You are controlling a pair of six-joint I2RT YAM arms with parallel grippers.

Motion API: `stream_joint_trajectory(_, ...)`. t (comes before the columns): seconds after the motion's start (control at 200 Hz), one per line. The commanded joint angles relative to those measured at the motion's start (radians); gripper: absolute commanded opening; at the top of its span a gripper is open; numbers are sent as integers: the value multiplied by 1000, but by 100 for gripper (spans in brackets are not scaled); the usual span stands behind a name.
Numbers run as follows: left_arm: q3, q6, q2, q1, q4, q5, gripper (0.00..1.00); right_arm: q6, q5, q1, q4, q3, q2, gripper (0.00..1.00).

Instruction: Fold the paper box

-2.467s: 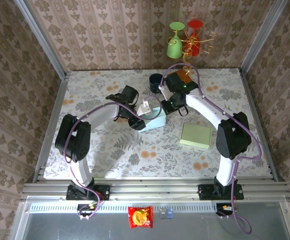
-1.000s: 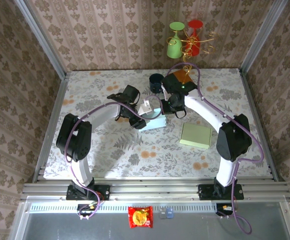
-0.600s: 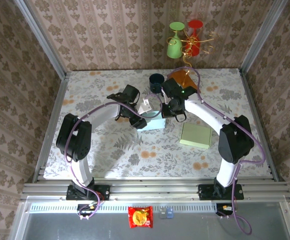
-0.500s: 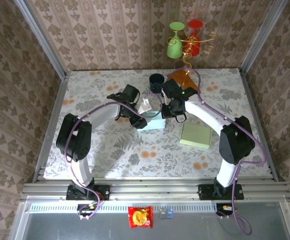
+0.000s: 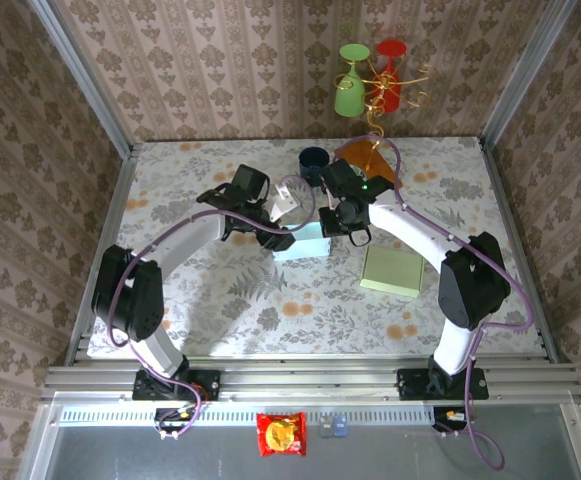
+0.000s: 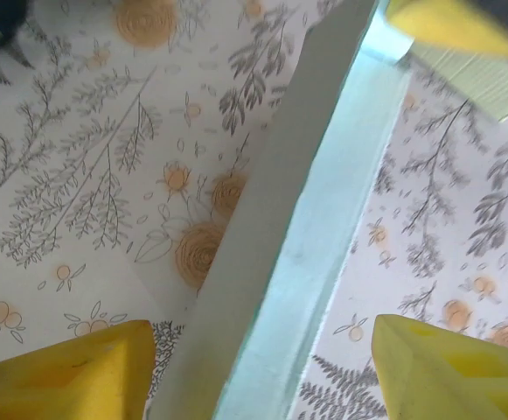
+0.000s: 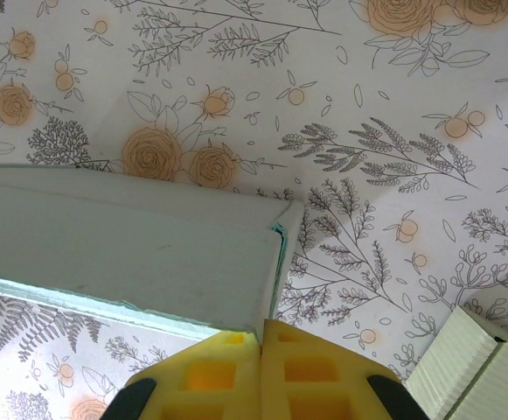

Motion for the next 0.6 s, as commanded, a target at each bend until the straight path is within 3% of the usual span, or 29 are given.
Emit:
stream_joint_trajectory(0.0, -24, -52, -13, 5, 11, 51, 68, 29, 24, 7, -3, 7, -27, 0)
stream_joint_trajectory(0.355, -12, -106, -73, 9, 23, -14, 68, 60, 23, 17, 9, -3, -29, 0)
stream_joint_trajectory(0.595, -17, -305, -198, 47, -76, -96, 53, 71, 20, 21, 1, 12, -22, 0)
